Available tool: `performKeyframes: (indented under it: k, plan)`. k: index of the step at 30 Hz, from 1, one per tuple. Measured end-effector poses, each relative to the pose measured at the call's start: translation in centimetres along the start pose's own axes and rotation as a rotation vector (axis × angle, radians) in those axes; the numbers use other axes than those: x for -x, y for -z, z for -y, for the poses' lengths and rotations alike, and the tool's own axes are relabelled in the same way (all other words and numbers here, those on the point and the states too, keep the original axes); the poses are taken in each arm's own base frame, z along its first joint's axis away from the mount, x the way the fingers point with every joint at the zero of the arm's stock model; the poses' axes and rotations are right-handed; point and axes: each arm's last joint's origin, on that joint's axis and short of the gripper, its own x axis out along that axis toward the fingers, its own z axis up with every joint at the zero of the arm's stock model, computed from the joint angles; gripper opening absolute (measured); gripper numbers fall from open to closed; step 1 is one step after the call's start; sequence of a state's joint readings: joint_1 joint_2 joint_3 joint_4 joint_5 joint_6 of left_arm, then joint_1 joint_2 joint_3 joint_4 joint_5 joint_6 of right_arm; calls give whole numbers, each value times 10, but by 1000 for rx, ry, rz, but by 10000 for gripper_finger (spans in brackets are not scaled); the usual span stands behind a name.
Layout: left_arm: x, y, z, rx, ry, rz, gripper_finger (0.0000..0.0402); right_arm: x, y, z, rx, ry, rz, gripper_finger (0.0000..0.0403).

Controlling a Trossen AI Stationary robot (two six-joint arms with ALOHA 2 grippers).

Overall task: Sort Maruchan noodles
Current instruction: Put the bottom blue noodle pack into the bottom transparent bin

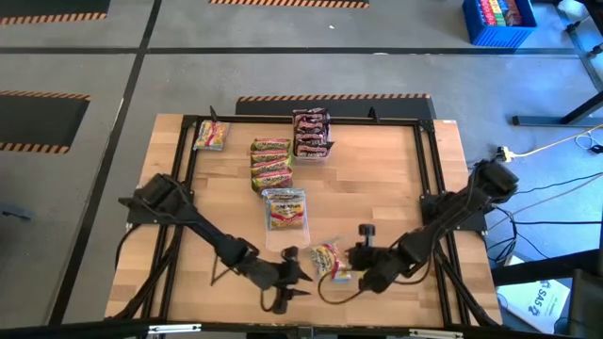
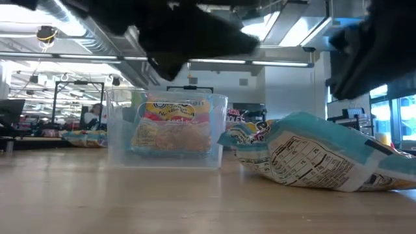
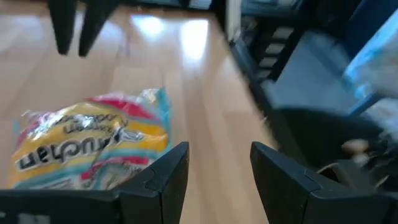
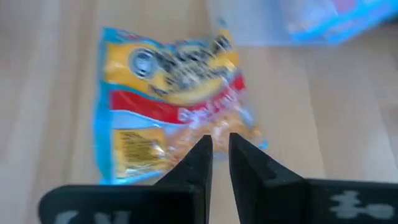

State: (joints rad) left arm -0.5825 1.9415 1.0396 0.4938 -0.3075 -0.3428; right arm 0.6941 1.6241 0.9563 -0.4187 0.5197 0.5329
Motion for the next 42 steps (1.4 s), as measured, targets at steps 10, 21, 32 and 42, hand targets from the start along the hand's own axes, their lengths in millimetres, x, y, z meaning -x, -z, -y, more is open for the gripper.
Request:
performKeyframes:
  k: [10,21,32,42]
  plan:
    - [-42,-10,-13,7,-83,-123,168,-22,35,28,-176,212,61,37]
    - [-44,2,-19,11,-133,-199,168,-37,23,32,-191,-17,143,37]
    - [-43,5,-23,14,-235,-201,168,-30,30,12,-189,-428,-48,37]
    - [-42,6,-20,10,-222,-202,168,-29,20,31,-136,-150,104,37]
